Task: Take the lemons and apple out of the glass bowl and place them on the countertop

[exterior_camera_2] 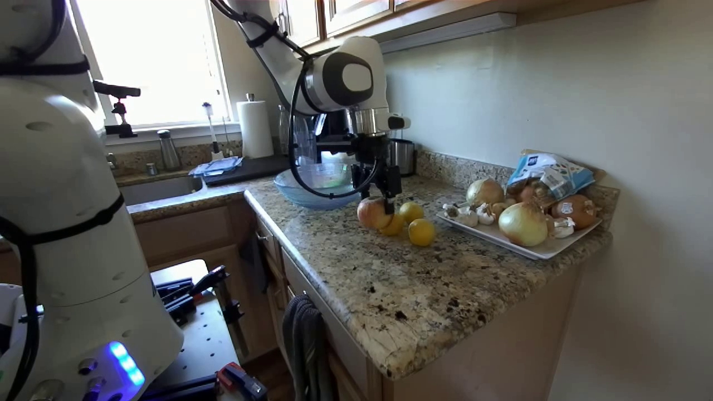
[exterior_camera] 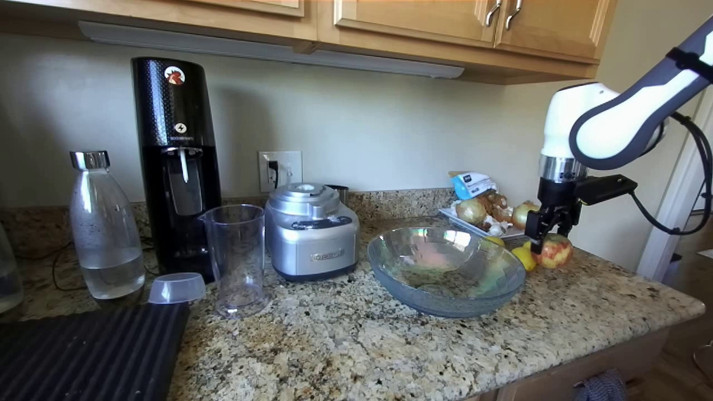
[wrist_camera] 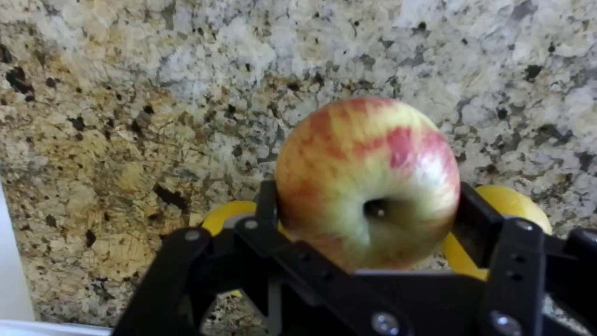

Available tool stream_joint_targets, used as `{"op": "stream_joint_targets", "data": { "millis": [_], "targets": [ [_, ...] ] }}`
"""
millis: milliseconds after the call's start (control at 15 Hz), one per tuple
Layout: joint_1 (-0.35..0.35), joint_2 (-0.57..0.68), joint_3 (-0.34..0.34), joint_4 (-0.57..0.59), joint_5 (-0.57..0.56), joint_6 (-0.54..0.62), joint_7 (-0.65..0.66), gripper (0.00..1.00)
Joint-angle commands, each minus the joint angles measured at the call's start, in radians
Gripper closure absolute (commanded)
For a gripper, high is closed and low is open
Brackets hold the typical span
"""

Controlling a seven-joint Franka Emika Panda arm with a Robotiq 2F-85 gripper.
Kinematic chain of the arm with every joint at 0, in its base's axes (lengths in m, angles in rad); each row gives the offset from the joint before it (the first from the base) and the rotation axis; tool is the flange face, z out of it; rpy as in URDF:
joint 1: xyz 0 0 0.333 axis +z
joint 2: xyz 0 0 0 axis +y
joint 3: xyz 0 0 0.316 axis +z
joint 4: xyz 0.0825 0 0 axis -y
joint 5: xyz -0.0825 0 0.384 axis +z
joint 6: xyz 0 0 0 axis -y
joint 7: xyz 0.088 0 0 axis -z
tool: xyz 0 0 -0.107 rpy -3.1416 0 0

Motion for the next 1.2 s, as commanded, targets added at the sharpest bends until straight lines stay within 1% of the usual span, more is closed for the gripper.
{"op": "stream_joint_targets", "data": {
  "millis": [0, 667, 933, 1067, 1133],
  "targets": [
    [-0.006, 0.022, -0.013, -0.019, -0.001, 0.052, 0.0, 0.36],
    [-0.012, 0.031, -0.038, -0.063, -0.007, 0.061, 0.0, 0.36],
    [-0.011, 0.059, -0.045, -0.061, 0.008, 0.092, -0.006, 0.36],
    [-0.009, 0.053, -0.045, -0.056, 0.007, 0.085, 0.001, 0.36],
    [-0.007, 0.045, -0.046, -0.053, 0.0, 0.074, 0.006, 0.03]
  ]
}}
